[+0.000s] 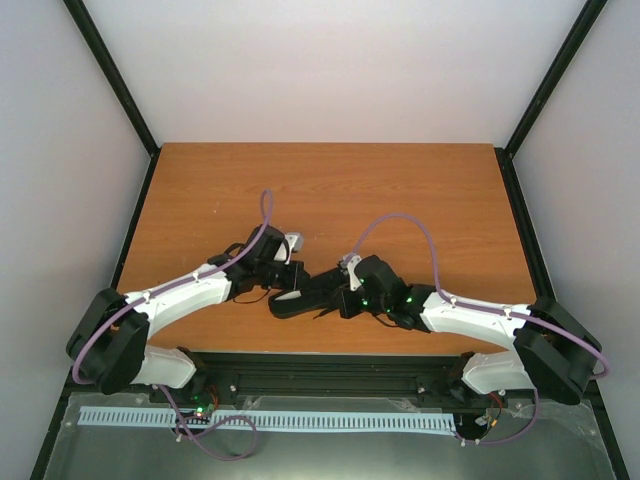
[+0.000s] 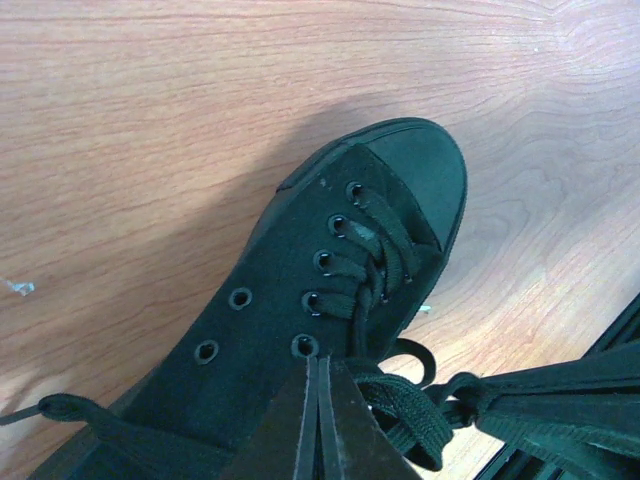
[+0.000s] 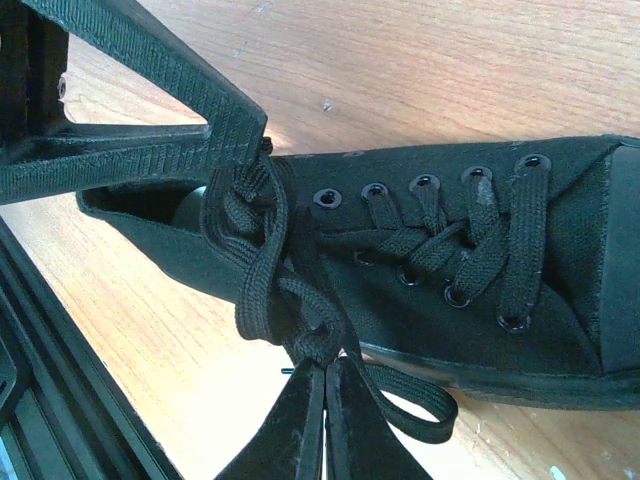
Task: Tie the shoes
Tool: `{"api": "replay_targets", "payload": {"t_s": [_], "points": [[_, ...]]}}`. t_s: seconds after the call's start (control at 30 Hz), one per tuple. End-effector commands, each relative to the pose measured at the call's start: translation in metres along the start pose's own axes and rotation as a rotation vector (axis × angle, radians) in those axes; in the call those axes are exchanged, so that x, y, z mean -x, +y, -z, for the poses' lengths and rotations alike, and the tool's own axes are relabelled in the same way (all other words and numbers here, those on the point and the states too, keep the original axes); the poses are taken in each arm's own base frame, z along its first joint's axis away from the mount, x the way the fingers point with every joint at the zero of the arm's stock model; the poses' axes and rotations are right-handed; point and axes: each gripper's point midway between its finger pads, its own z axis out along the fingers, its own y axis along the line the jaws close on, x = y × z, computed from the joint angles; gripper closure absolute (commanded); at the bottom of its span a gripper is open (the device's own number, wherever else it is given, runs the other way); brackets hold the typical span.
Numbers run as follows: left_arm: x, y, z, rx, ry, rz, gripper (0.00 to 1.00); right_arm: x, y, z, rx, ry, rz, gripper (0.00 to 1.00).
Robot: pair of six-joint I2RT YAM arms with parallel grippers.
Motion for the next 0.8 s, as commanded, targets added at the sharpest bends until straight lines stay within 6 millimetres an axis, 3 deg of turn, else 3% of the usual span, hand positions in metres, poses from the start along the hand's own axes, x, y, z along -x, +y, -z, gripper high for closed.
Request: {"api": "replay_targets", "payload": {"t_s": [0.0,0.37,0.77], "points": [[0.004,0.001,0.006,-0.015,-0.025,0.027,0.99,0.007,-0.002,0.002,-0.008,-0.021,0.002,0.97],[0.010,-0.012,0.000,-0.085,-0.013,-0.030,0.99,-0.005,-0.003,-0.010,0.015,0.026,-0.009,0.97],[0.011,-0.008,-0.022,-0.075,0.041,-0.027,0.99,-0.008,-0.005,-0.011,0.012,0.031,-0.015,0.97]]}}
